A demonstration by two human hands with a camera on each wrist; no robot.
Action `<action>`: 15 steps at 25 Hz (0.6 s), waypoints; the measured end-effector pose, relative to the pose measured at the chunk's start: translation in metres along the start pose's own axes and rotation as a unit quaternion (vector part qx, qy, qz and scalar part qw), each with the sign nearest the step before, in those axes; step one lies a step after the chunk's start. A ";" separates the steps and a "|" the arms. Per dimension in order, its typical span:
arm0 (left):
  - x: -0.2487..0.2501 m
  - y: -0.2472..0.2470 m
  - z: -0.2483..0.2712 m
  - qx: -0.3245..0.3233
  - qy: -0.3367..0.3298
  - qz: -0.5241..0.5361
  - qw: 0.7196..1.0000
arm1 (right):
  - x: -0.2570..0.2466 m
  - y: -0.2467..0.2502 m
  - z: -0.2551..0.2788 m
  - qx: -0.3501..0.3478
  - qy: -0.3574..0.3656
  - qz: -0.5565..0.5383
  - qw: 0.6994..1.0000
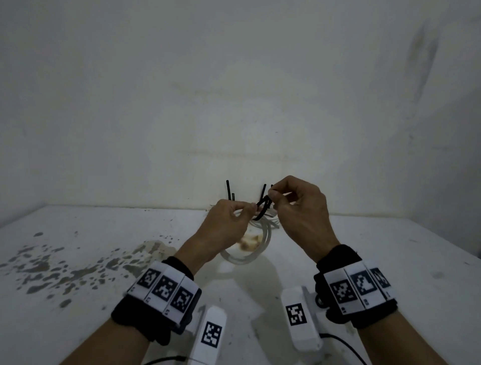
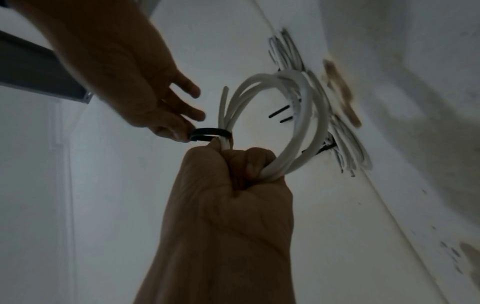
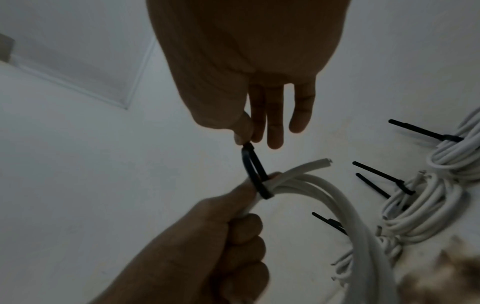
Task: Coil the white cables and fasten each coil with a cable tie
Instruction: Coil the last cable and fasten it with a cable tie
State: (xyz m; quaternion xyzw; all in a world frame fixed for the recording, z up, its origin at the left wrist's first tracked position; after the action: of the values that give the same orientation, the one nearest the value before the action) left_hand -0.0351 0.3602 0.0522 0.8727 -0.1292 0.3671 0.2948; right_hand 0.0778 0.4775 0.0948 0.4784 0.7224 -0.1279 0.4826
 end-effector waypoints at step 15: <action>-0.017 0.026 0.002 0.103 -0.016 -0.022 0.994 | -0.038 -0.024 0.027 -0.111 0.028 -0.040 0.993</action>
State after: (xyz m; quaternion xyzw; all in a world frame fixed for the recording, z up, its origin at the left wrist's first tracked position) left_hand -0.0574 0.3381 0.0495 0.9068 -0.0760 0.3578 0.2095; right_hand 0.0770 0.4263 0.1061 0.3961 0.7640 -0.0529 0.5065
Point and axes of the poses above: each hand's wrist, its own z-axis away from the middle knuckle, its own y-axis out of the back of the hand, x = y × z, the point moved 5 cm from there along -z, towards the middle knuckle, and after that the axes turned 11 degrees about -y, right-handed, at the moved point
